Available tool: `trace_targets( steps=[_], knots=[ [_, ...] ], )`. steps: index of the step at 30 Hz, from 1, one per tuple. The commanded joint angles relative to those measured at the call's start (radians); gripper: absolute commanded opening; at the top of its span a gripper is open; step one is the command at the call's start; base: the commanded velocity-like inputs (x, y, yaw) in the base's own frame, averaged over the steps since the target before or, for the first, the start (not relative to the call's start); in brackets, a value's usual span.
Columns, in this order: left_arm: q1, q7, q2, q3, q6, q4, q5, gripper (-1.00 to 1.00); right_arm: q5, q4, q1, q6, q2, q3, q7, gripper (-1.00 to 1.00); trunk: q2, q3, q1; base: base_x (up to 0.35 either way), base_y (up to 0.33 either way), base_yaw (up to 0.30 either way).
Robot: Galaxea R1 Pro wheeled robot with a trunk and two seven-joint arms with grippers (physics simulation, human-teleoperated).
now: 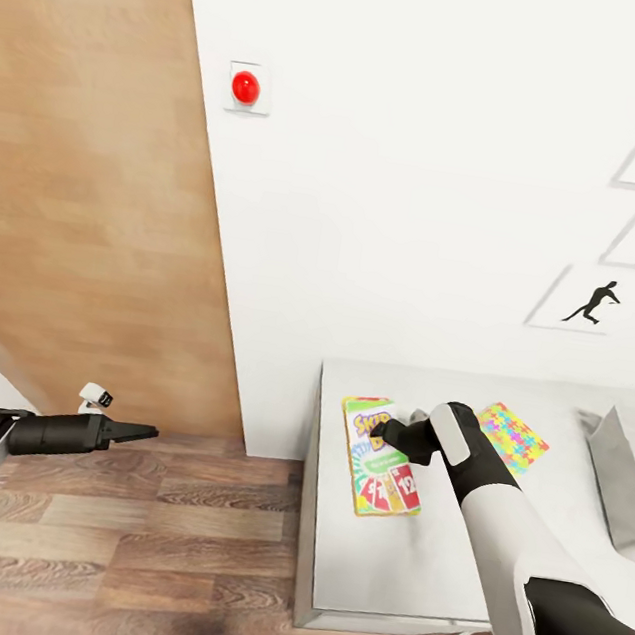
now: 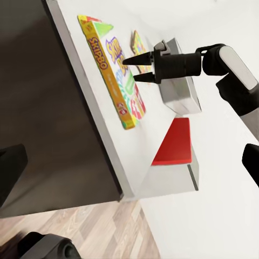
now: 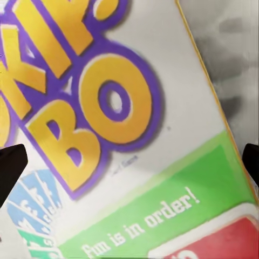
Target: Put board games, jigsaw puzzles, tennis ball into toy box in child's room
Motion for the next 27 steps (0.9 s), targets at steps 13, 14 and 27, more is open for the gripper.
trace_targets(
  steps=[13,14,27],
  knots=[
    [-0.001,-0.003,0.000,-0.001,0.011,0.000,0.000,1.00,-0.010,-0.001,-0.001,0.001,-0.001,0.000,0.035,1.00,-0.002,-0.002,0.001,0.000,0.135,0.000],
    [-0.001,-0.003,0.000,-0.001,0.011,0.000,0.000,1.00,-0.010,-0.001,-0.001,0.001,-0.001,0.000,0.036,1.00,-0.002,-0.002,0.001,0.000,0.066,0.000],
    [-0.001,-0.003,0.000,-0.001,0.011,0.000,0.001,1.00,-0.010,-0.001,-0.001,0.001,-0.001,0.001,0.036,1.00,-0.002,-0.002,0.001,0.000,0.065,0.000]
  ],
)
